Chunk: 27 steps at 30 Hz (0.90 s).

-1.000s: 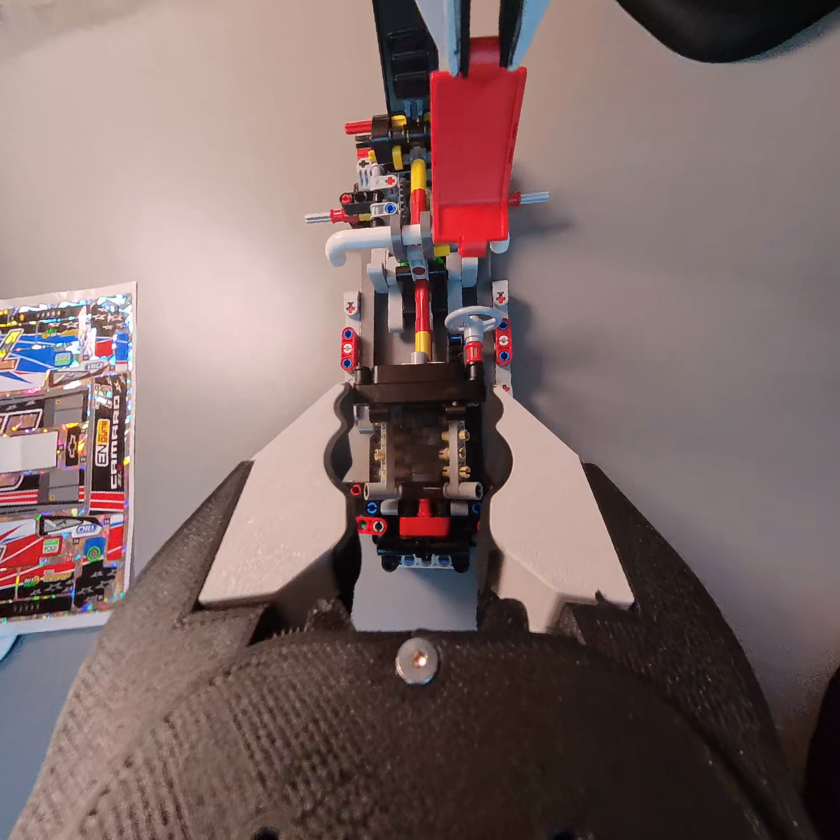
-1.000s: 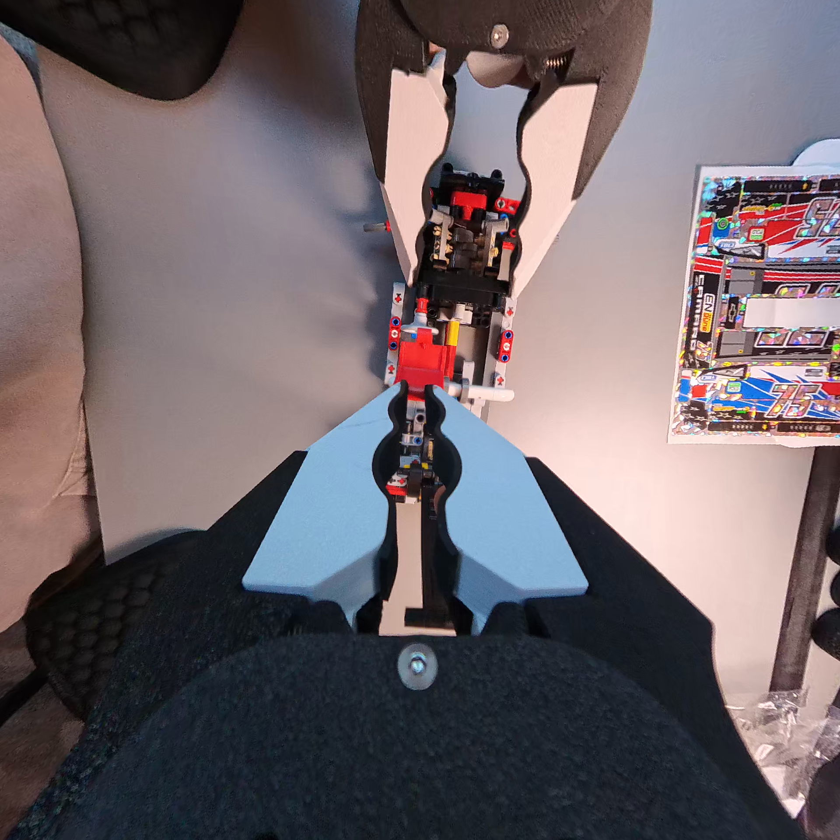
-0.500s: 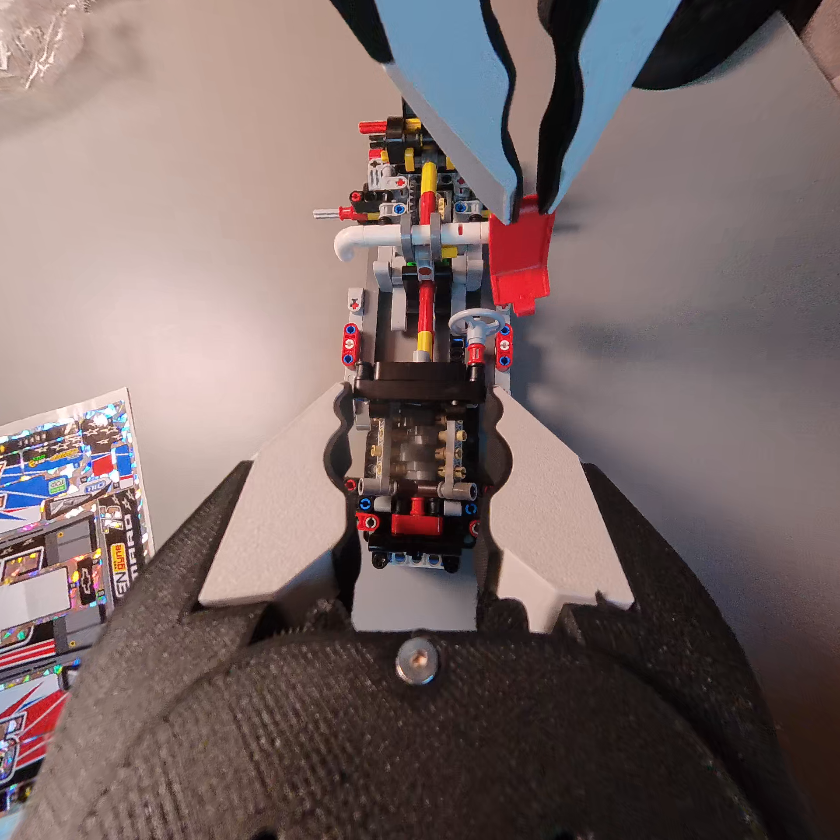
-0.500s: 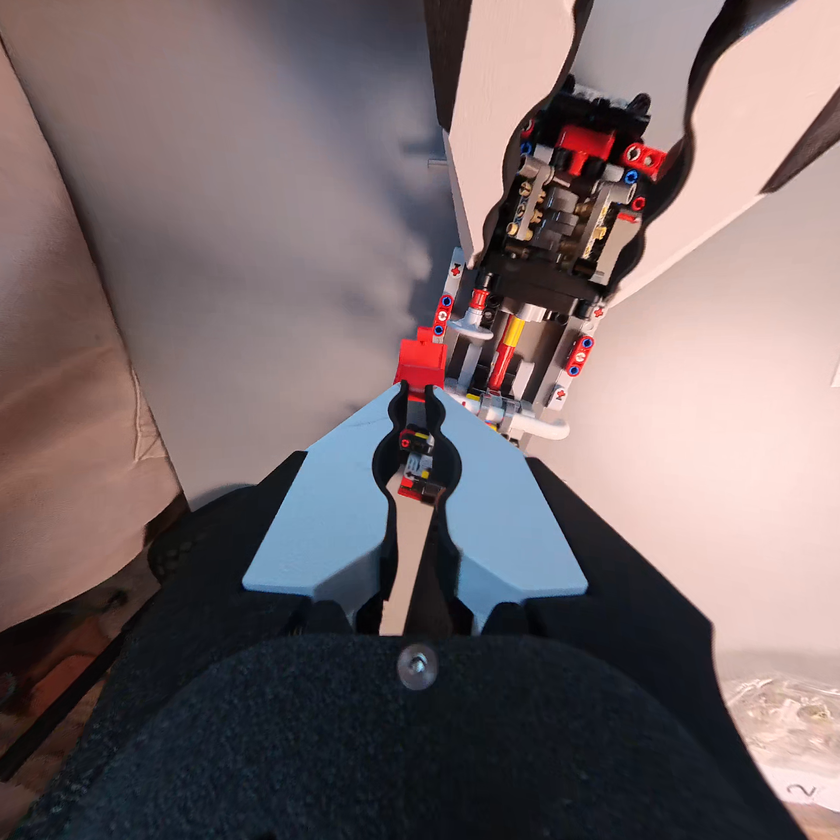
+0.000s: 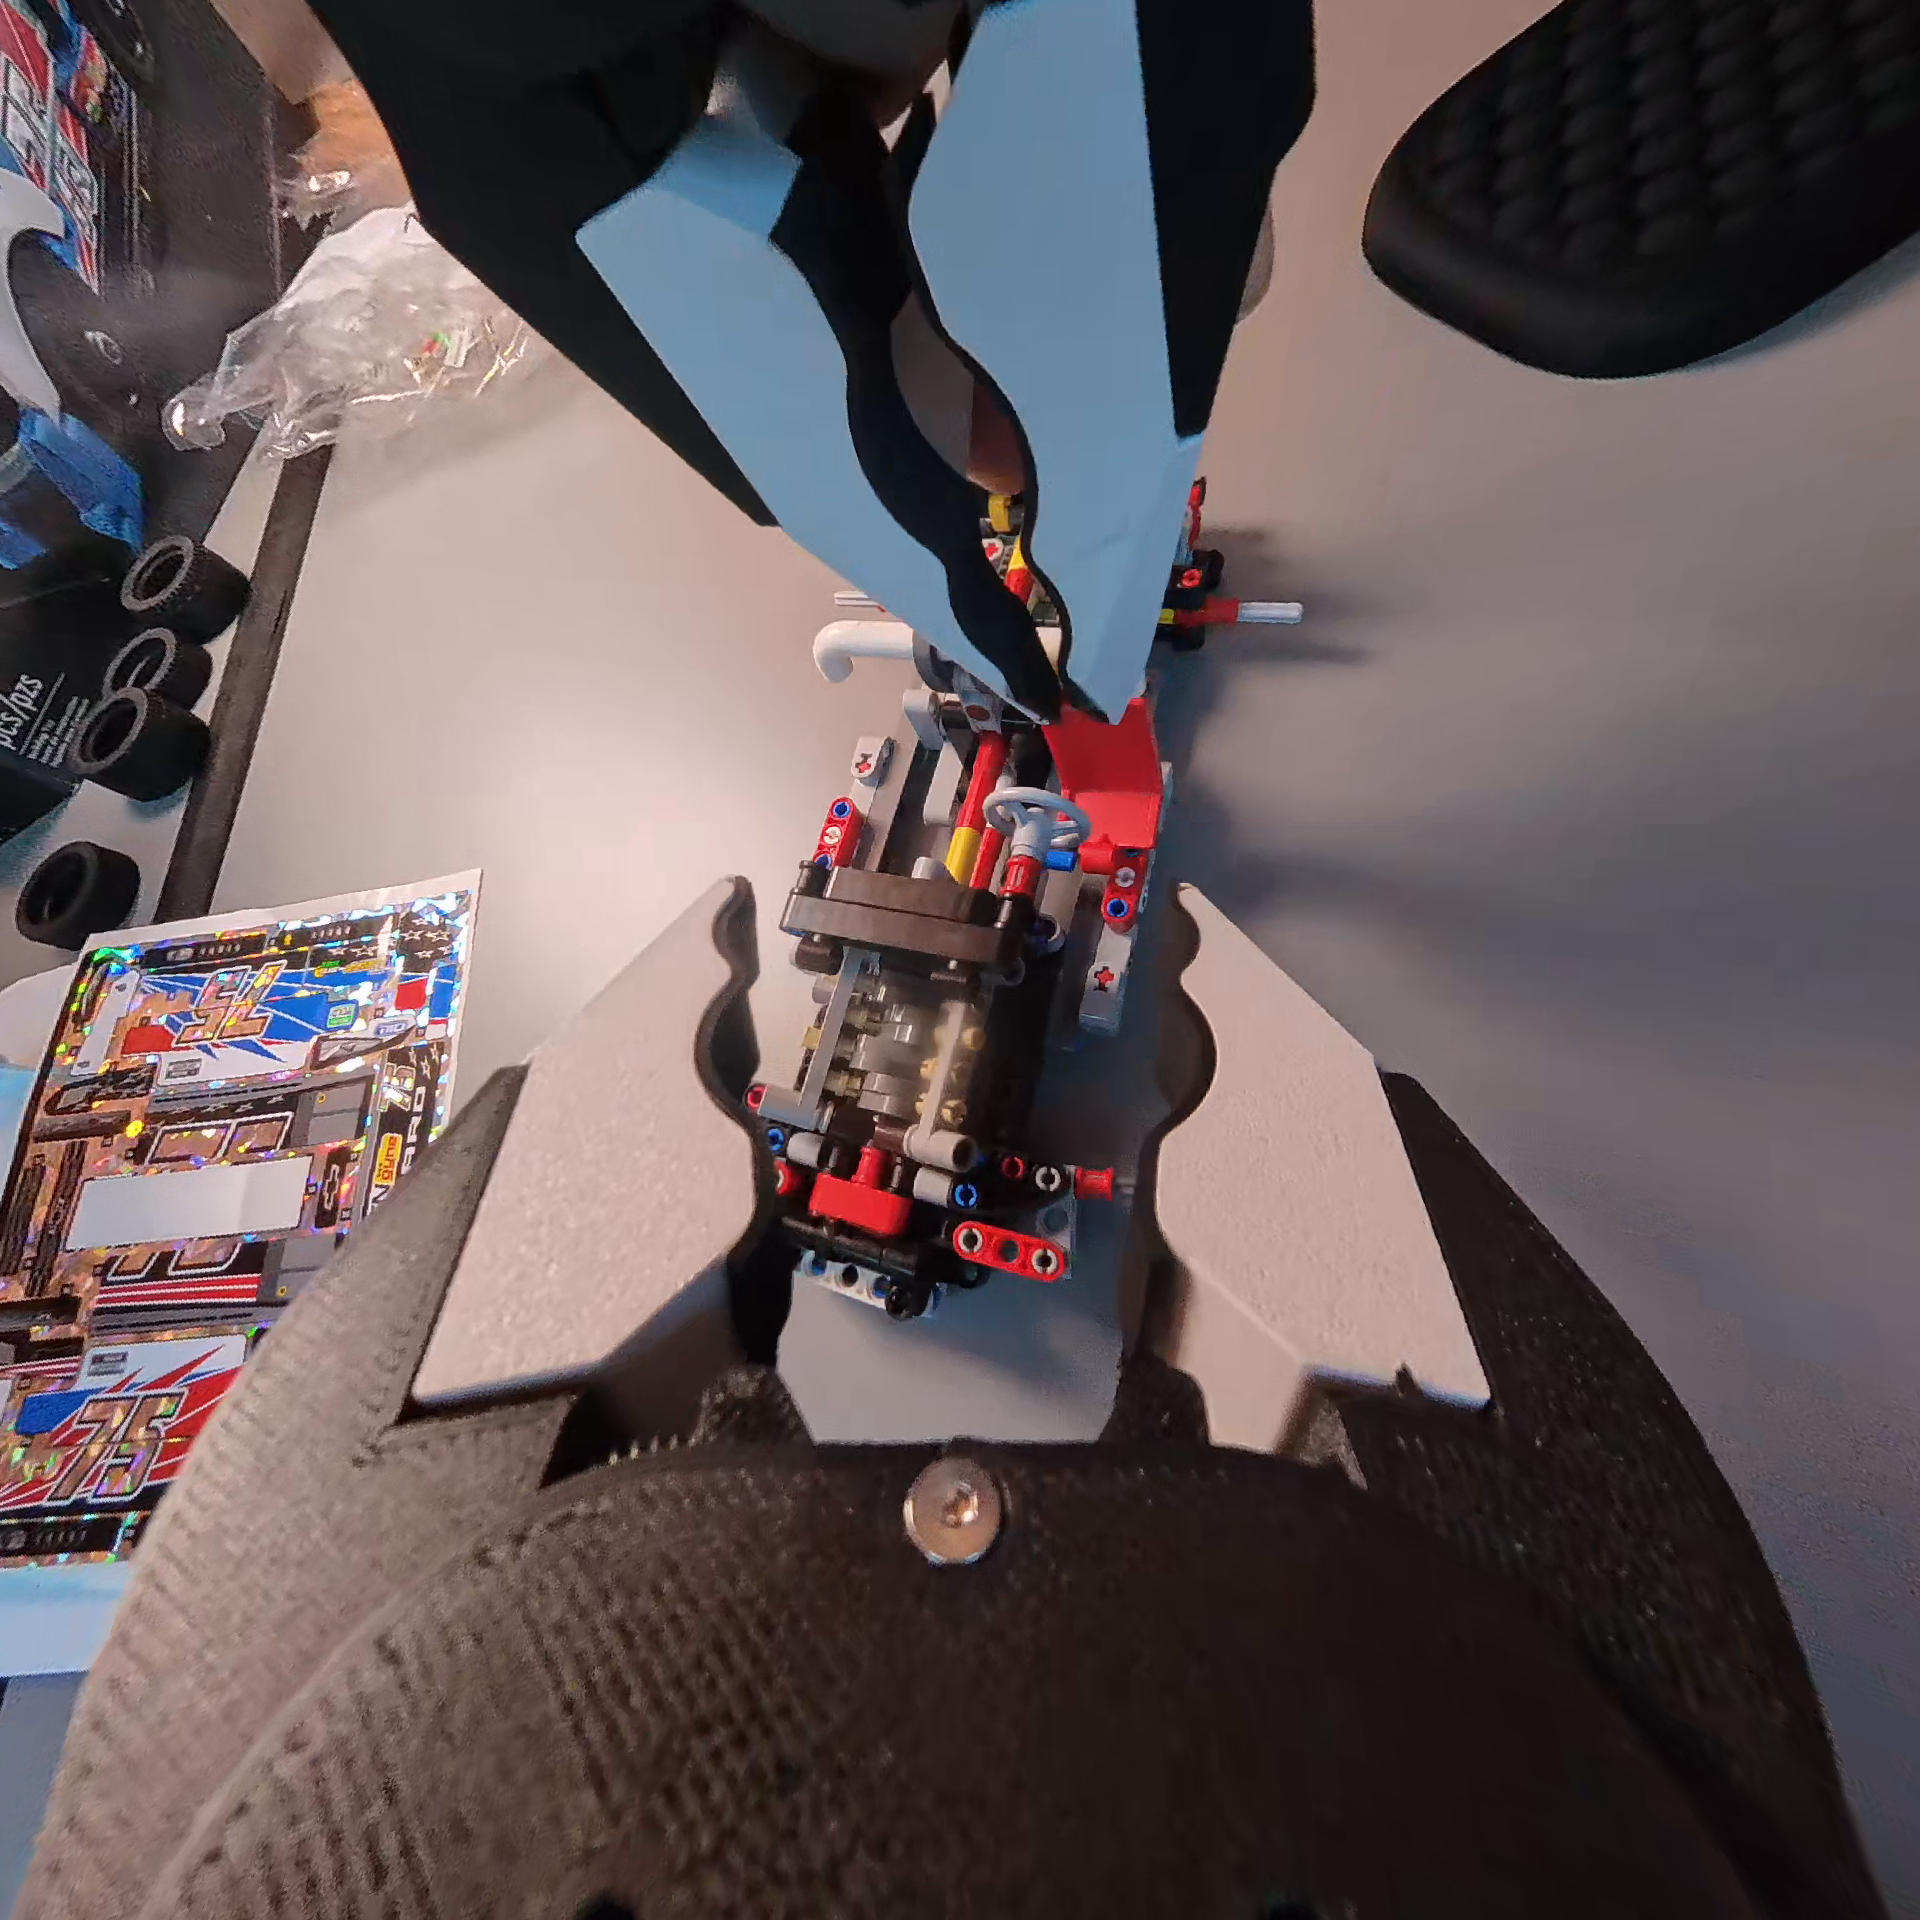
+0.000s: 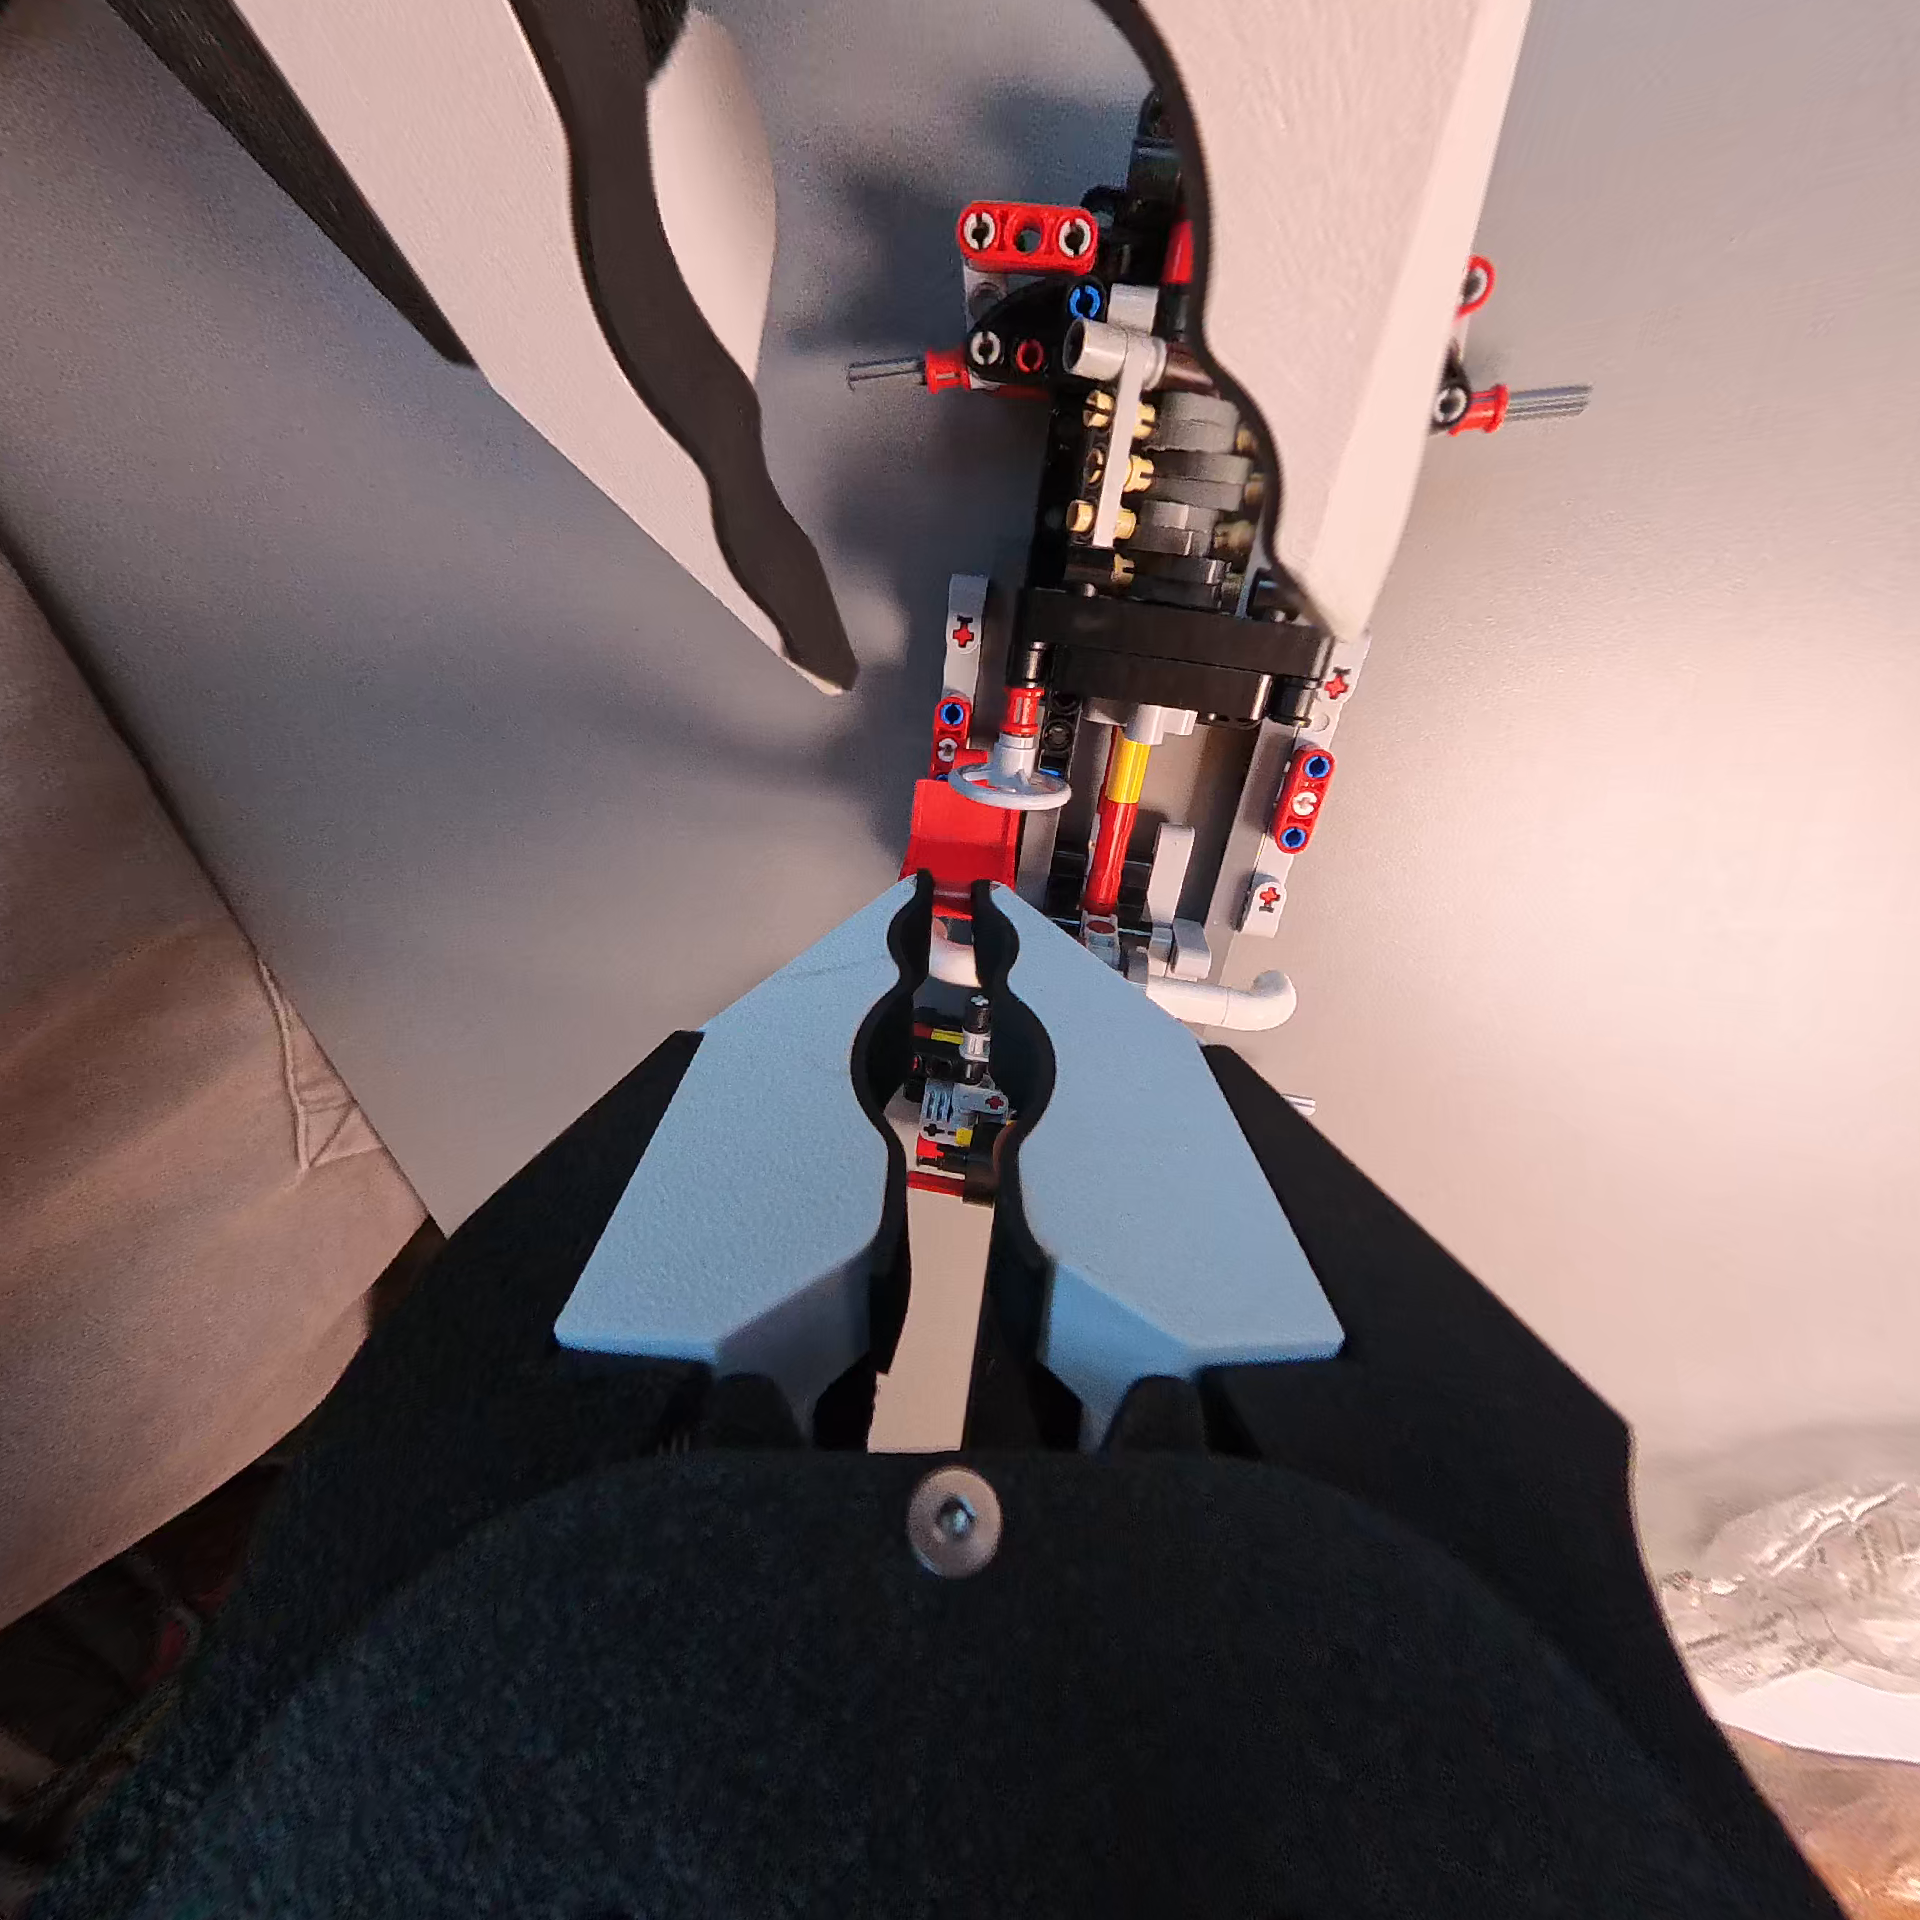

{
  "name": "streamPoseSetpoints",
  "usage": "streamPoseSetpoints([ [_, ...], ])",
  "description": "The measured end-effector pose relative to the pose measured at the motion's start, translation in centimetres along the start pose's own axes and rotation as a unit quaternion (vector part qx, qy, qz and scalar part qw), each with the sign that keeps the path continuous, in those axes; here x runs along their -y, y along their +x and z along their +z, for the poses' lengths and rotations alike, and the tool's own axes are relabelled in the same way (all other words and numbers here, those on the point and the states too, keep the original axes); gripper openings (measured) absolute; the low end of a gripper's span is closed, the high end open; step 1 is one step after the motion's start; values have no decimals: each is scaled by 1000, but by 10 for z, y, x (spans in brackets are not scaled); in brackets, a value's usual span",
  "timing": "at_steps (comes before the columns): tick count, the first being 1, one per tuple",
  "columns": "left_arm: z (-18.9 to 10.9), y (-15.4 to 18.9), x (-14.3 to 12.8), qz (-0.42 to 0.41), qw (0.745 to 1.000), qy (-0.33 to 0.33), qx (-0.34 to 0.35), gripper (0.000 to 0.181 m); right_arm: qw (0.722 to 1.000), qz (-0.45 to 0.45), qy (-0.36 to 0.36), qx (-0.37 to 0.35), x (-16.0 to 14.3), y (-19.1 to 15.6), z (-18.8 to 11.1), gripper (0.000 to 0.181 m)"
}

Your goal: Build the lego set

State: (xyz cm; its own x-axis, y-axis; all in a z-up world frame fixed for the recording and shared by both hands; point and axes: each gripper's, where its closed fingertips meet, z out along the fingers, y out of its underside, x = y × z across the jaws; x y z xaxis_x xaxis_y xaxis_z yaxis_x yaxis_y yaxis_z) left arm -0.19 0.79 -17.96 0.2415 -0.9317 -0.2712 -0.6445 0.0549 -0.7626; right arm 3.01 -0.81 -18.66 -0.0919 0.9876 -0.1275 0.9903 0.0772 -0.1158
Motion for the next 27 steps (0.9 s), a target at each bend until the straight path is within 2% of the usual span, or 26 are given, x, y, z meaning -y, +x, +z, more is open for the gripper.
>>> streamPoseSetpoints([
  [5, 23, 1, -10, 12, 999, -45, -20, 89, 1000, 14, 2, -4, -1, 2, 1, 4],
  [8, 31, -2, -10, 12, 998, -52, -27, 89, 1000, 21, 13, 0, 1, 3, 1, 4],
  [11, 34, -1, -9, 20, 997, -58, -37, 84, 999, 23, 25, 0, 2, 4, 0, 4],
  [17, 33, 2, -6, 32, 996, -63, -60, 57, 998, 28, 48, -1, 2, 5, -3, 4],
  [24, 37, 10, -12, 61, 987, -118, -92, 57, 997, 27, 66, -12, 4, 7, -4, 4],
  [27, 40, 10, -13, 72, 983, -138, -99, 49, 997, 29, 74, -17, 6, 9, -5, 4],
])
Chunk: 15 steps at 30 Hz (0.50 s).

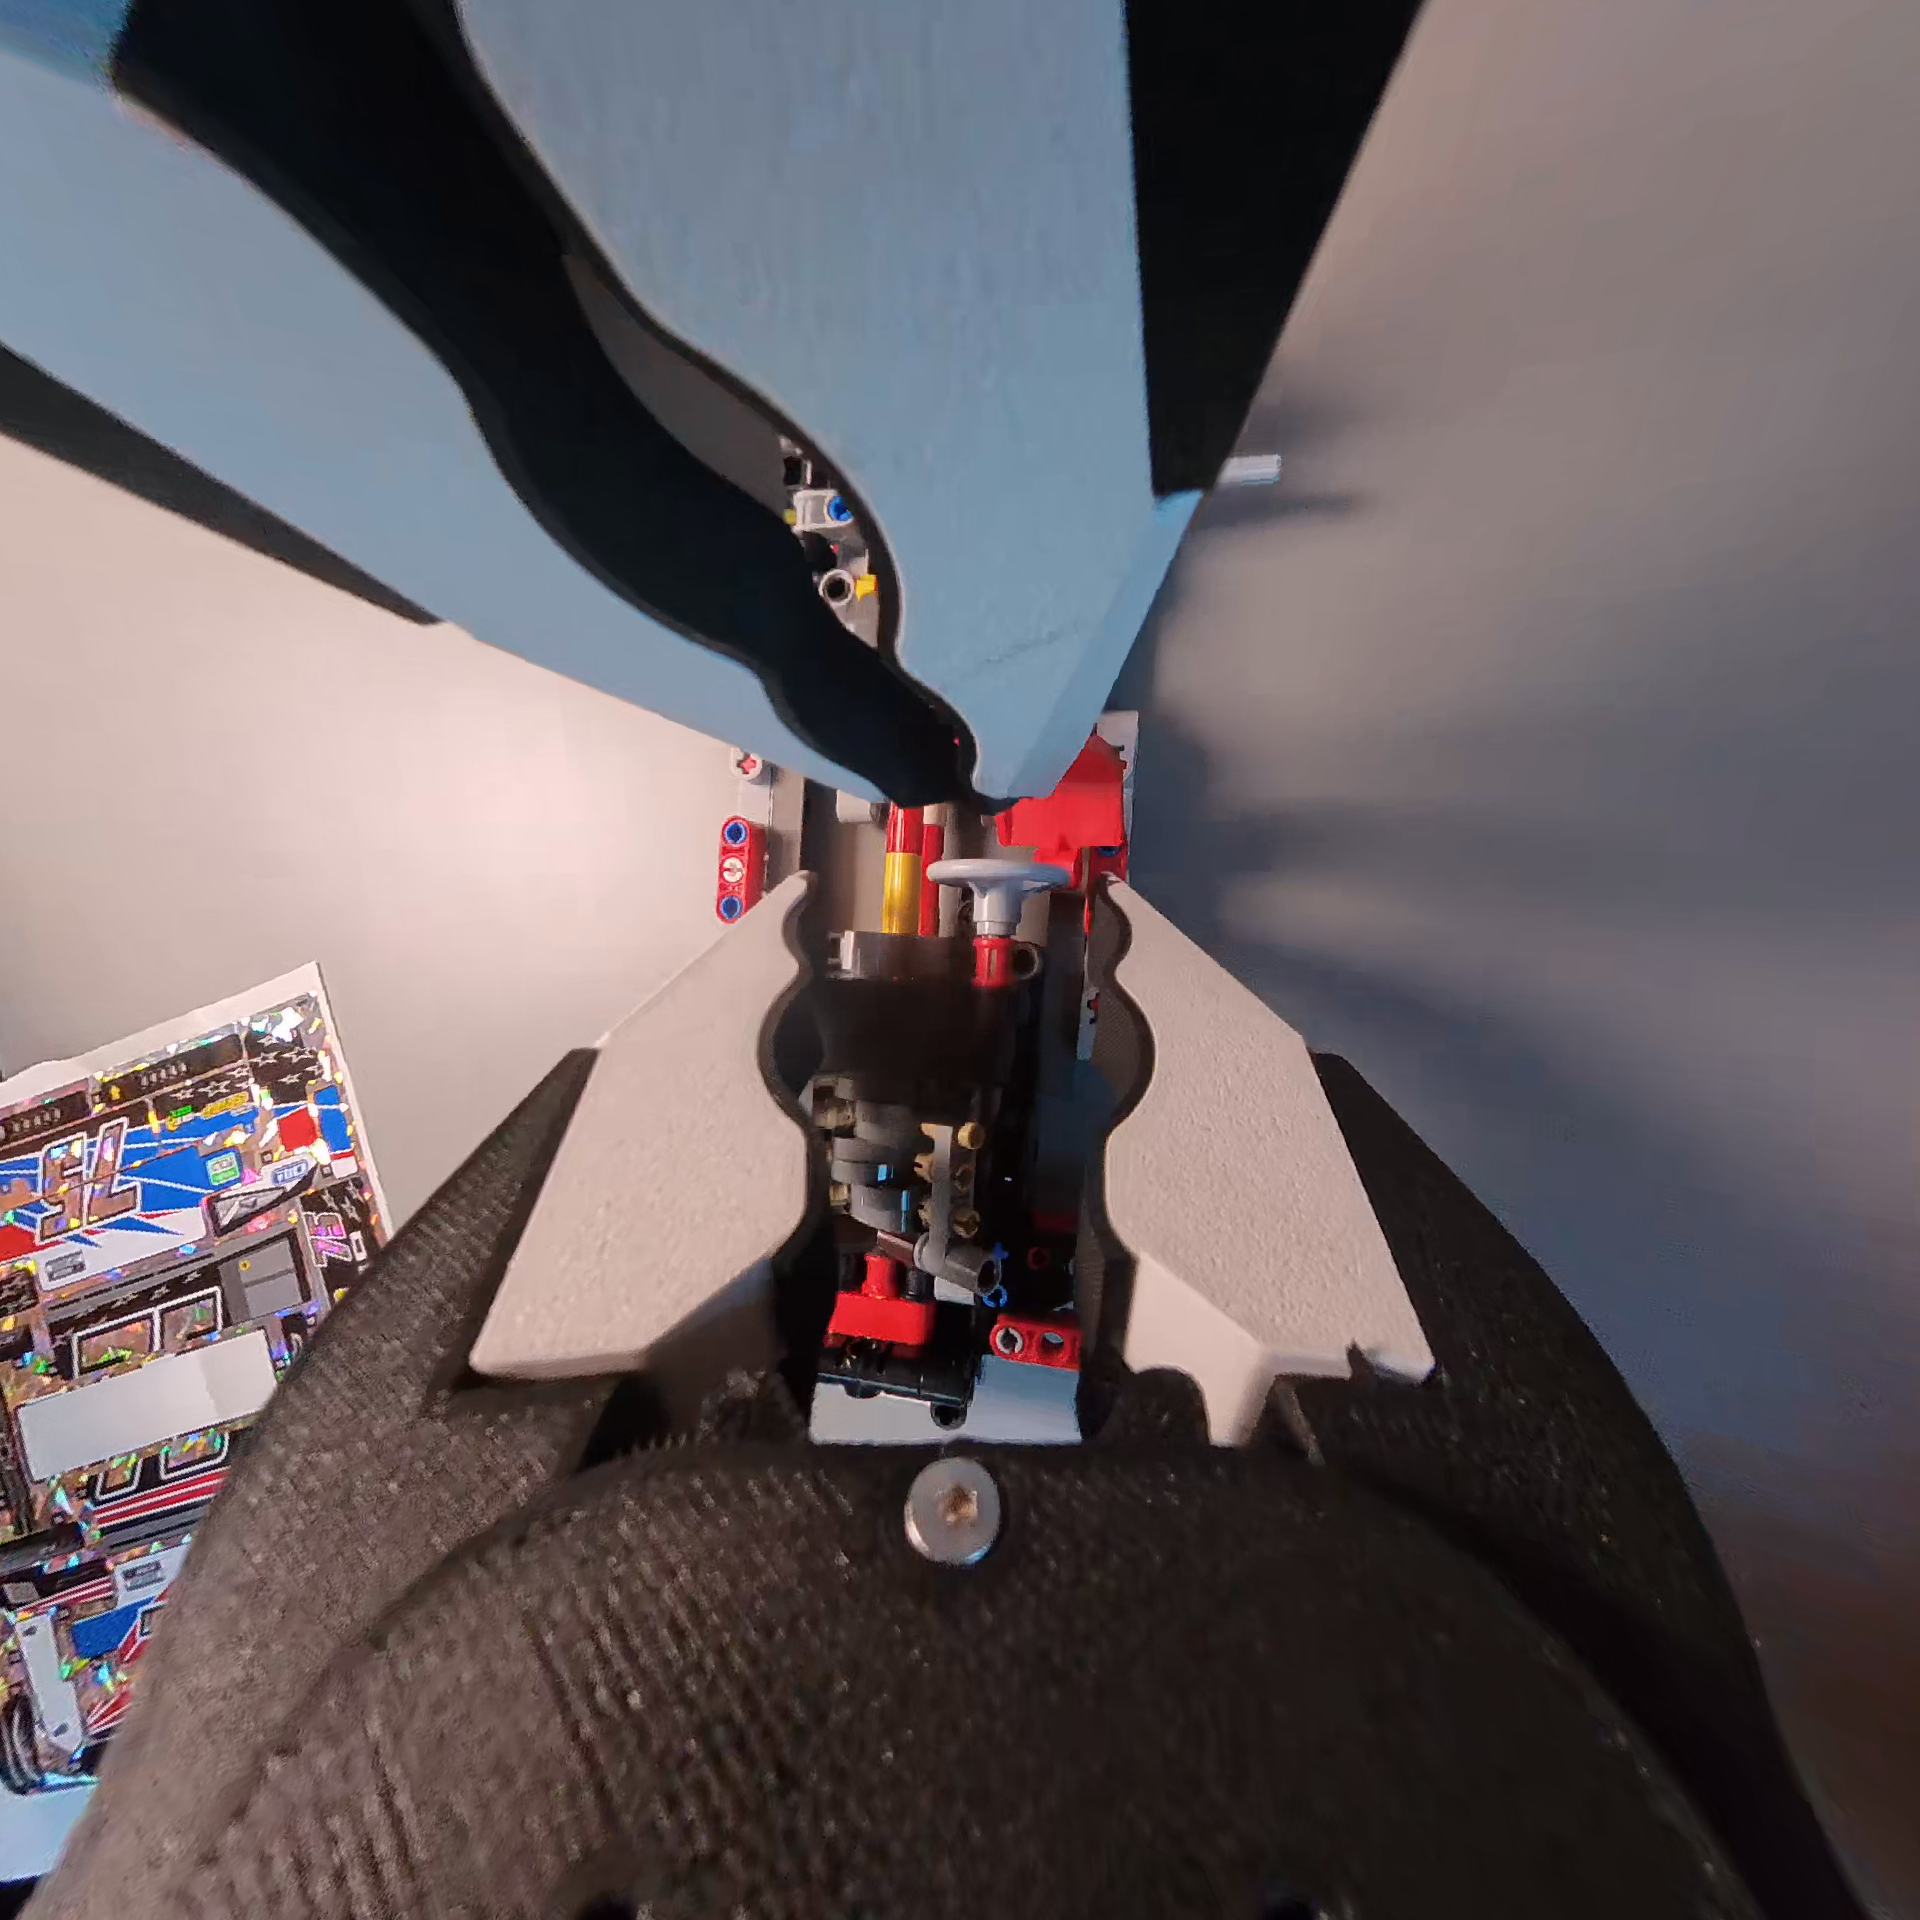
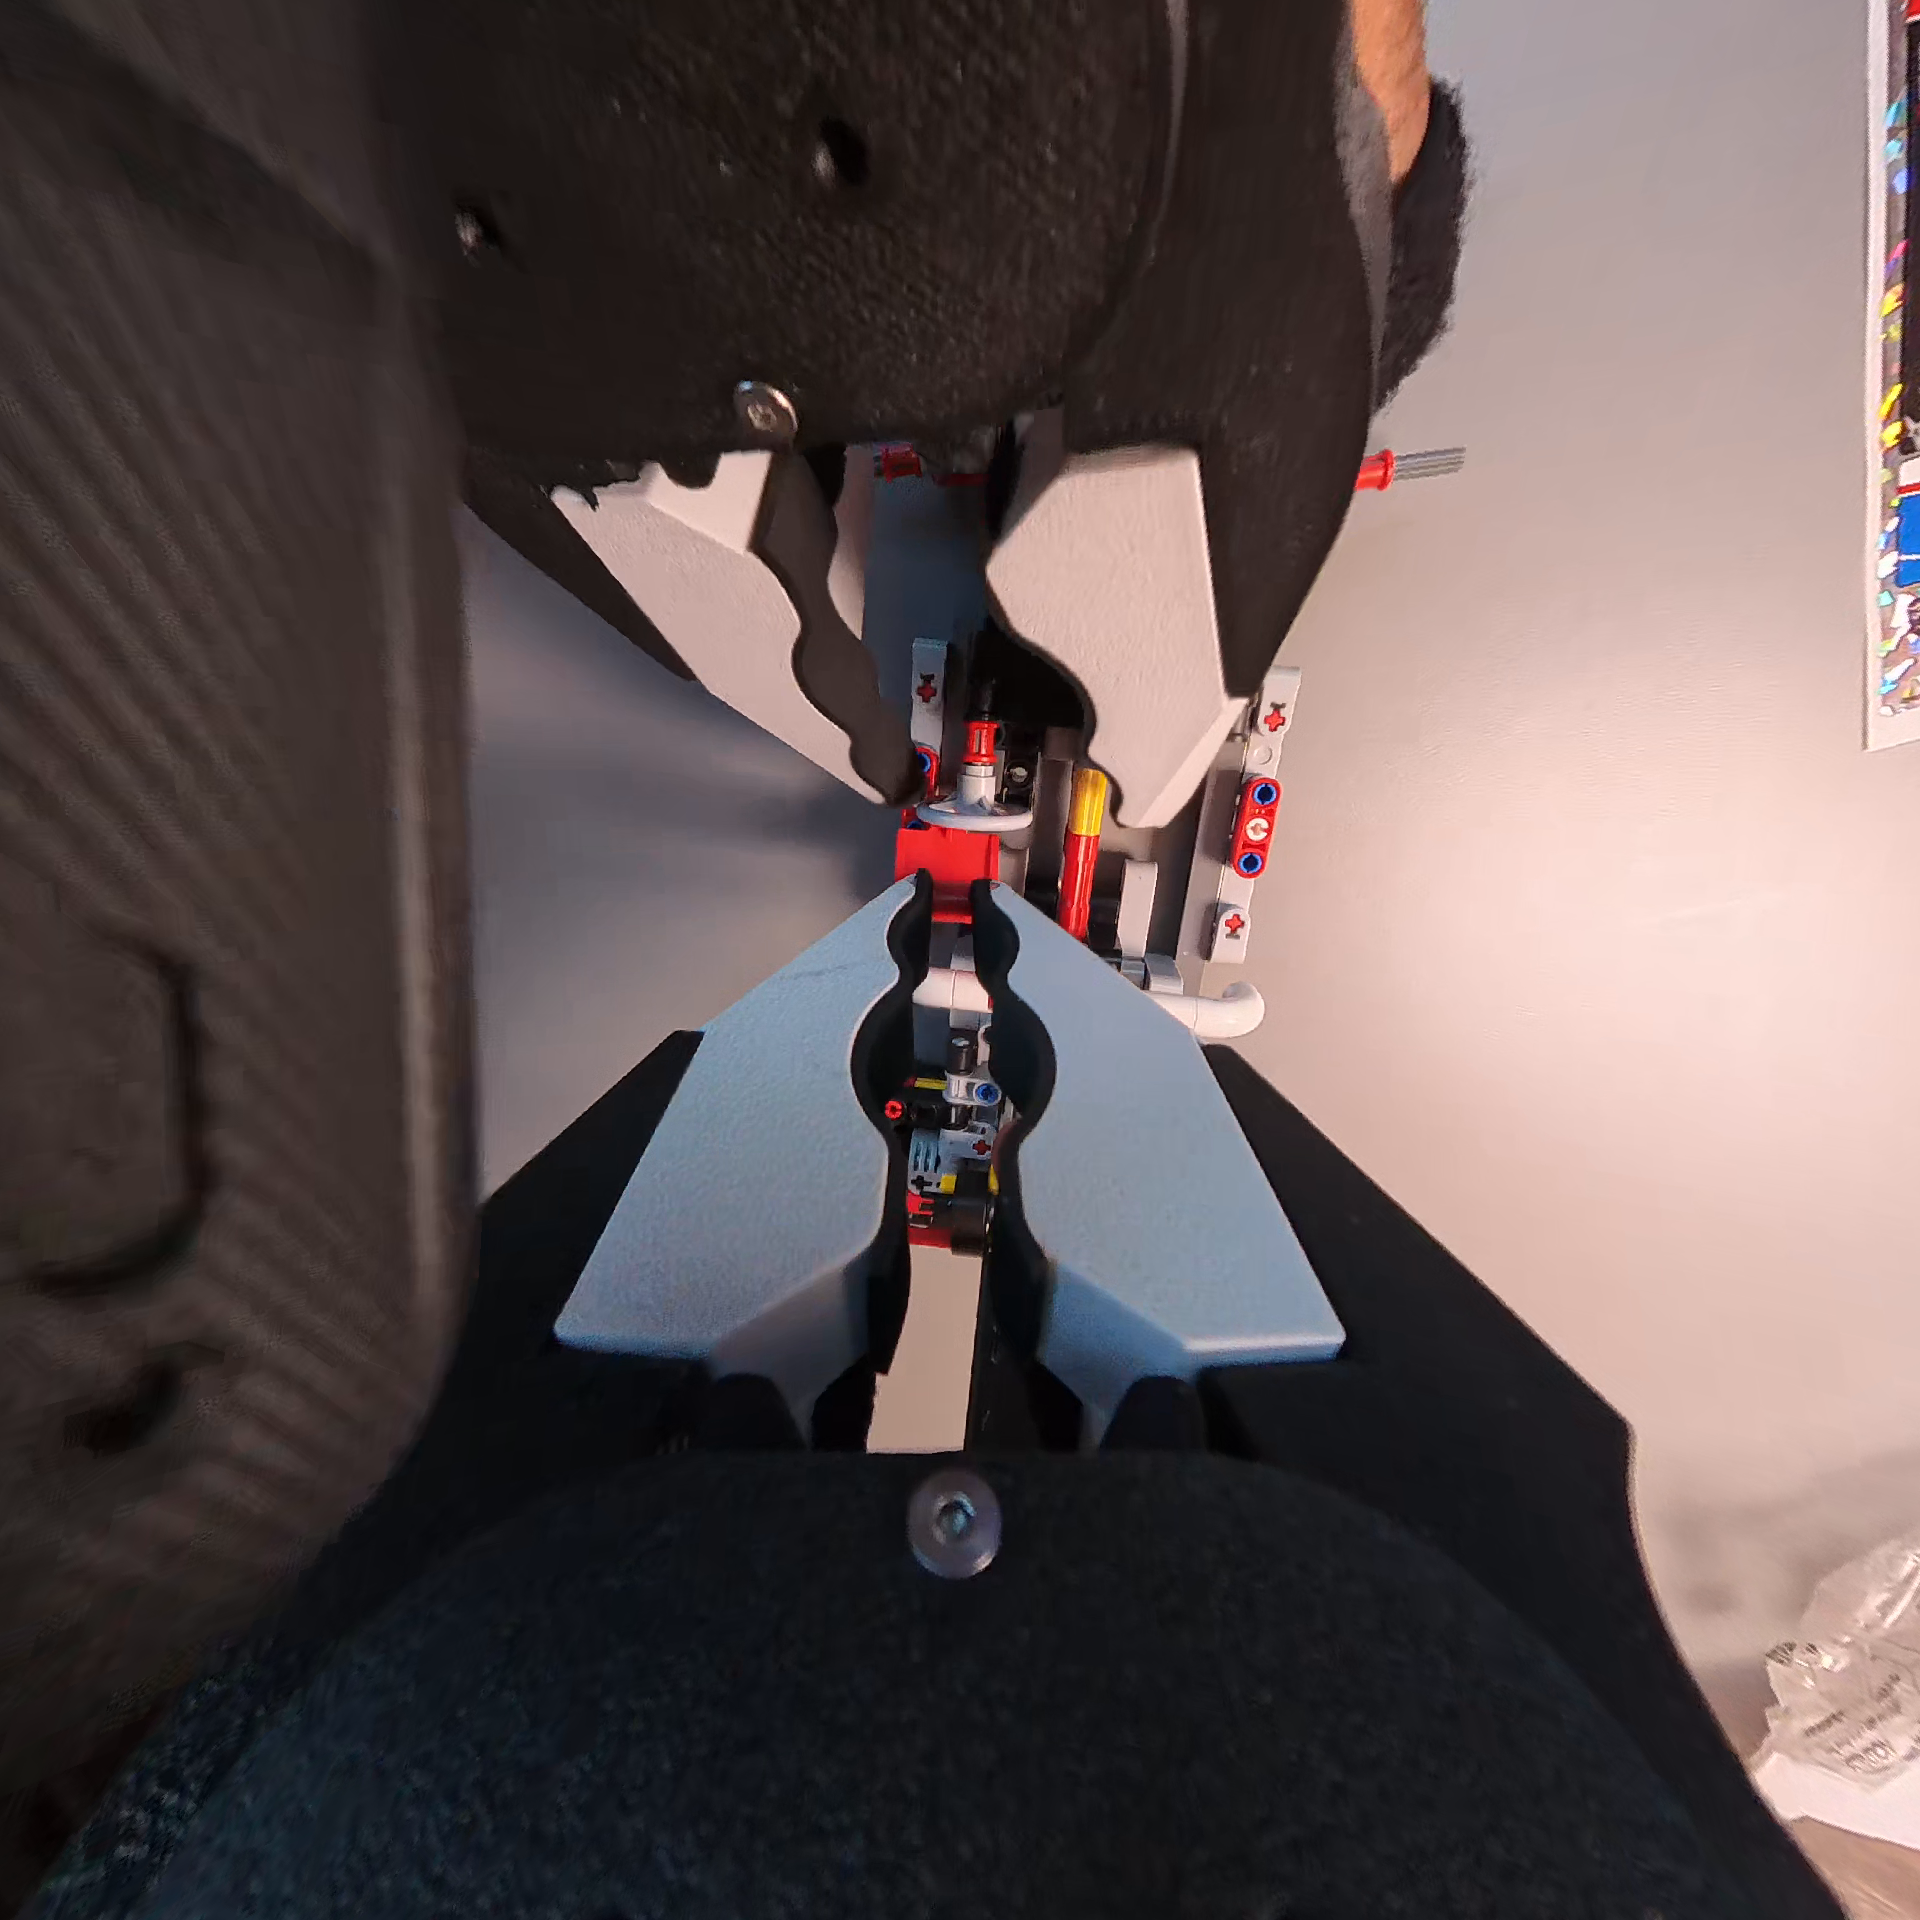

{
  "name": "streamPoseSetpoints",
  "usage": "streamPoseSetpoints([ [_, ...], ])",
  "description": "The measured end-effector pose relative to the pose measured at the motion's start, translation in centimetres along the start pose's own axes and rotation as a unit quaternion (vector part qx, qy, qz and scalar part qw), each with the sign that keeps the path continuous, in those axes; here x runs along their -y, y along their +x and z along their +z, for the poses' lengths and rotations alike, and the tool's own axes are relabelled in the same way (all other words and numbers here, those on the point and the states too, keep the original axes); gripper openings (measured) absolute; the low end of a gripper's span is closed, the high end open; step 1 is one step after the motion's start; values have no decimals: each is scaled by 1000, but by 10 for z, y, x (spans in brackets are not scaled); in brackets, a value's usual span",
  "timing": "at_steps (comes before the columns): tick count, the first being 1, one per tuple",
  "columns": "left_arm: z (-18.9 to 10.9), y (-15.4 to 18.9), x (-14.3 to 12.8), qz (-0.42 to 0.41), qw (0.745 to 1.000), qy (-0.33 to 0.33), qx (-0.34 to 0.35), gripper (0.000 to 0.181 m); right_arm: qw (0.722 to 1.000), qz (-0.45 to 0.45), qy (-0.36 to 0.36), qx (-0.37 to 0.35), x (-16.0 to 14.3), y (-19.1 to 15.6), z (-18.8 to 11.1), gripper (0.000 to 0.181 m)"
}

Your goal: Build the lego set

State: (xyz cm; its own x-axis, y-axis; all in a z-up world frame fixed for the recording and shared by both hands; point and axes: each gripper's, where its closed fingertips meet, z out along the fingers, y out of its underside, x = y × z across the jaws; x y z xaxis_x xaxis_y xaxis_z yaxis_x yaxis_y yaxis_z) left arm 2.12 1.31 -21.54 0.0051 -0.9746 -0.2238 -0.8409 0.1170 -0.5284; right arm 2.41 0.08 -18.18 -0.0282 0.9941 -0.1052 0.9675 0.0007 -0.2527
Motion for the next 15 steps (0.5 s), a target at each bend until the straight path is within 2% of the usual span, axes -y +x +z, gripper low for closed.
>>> streamPoseSetpoints([
  [8, 4, 0, -1, -26, 998, -47, -25, 43, 1000, 15, 19, -6, 2, 5, 0, 5],
  [15, 6, 3, 2, -39, 998, -41, -36, 42, 999, 18, 27, -19, 2, 7, 0, 3],
])
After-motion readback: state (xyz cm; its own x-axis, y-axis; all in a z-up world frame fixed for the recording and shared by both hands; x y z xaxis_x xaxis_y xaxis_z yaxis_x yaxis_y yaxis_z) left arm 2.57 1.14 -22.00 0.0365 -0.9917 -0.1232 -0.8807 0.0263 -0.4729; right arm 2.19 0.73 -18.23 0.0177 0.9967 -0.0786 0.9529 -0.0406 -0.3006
